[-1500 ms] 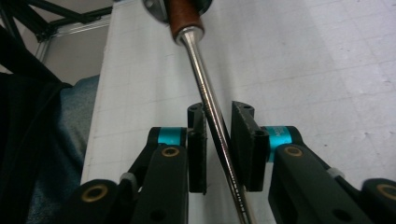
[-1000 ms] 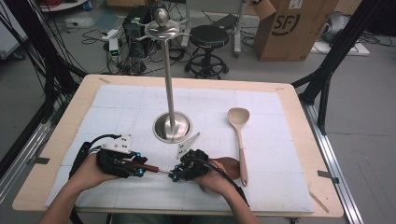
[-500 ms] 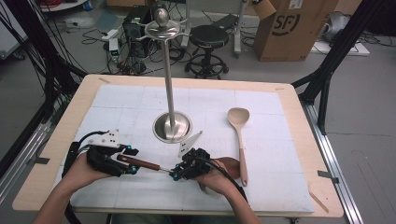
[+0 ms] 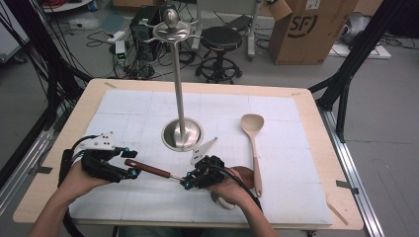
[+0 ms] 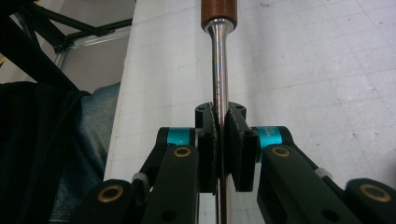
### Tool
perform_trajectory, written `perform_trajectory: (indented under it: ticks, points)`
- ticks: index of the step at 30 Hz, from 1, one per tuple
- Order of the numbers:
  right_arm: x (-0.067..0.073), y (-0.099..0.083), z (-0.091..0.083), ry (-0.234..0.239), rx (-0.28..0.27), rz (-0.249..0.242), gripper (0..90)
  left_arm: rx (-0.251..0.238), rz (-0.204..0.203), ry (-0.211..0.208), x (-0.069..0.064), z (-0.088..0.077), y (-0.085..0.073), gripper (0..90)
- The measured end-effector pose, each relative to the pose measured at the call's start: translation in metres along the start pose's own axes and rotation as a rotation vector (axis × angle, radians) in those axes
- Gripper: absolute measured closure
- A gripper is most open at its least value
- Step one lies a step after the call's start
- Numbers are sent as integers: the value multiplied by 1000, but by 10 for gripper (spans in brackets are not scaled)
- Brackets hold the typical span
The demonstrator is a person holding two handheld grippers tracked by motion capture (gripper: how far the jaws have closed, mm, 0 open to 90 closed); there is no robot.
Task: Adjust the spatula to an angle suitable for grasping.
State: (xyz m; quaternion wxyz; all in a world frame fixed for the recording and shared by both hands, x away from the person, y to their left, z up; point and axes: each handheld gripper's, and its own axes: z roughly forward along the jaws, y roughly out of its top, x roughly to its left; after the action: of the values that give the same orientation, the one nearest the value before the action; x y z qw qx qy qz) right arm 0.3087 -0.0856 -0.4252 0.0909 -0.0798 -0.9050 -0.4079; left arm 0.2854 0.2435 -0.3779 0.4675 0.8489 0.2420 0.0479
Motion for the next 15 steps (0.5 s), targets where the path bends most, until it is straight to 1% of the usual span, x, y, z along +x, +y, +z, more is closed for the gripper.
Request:
perform_trajectory:
  ticks: [1, 4, 8, 9, 11, 15]
  points:
    - [0, 0, -1, -4, -6, 3, 836, -7, -7, -2, 0, -1, 0, 335]
    - [0, 0, -4, -6, -22, 13, 836, -19, -10, 3, 1, -3, -2, 333]
    - [-1, 0, -9, -3, -45, 30, 837, -9, -7, 7, 1, -4, -3, 332]
    - [-2, 0, -10, -8, -52, 24, 837, -4, -5, 7, 1, -3, -4, 332]
    - [-2, 0, -13, -12, -72, 41, 837, 4, 0, 5, 1, -1, -3, 332]
    - [-3, 2, -21, -16, -110, 53, 837, 13, 9, 4, -2, 3, -3, 332]
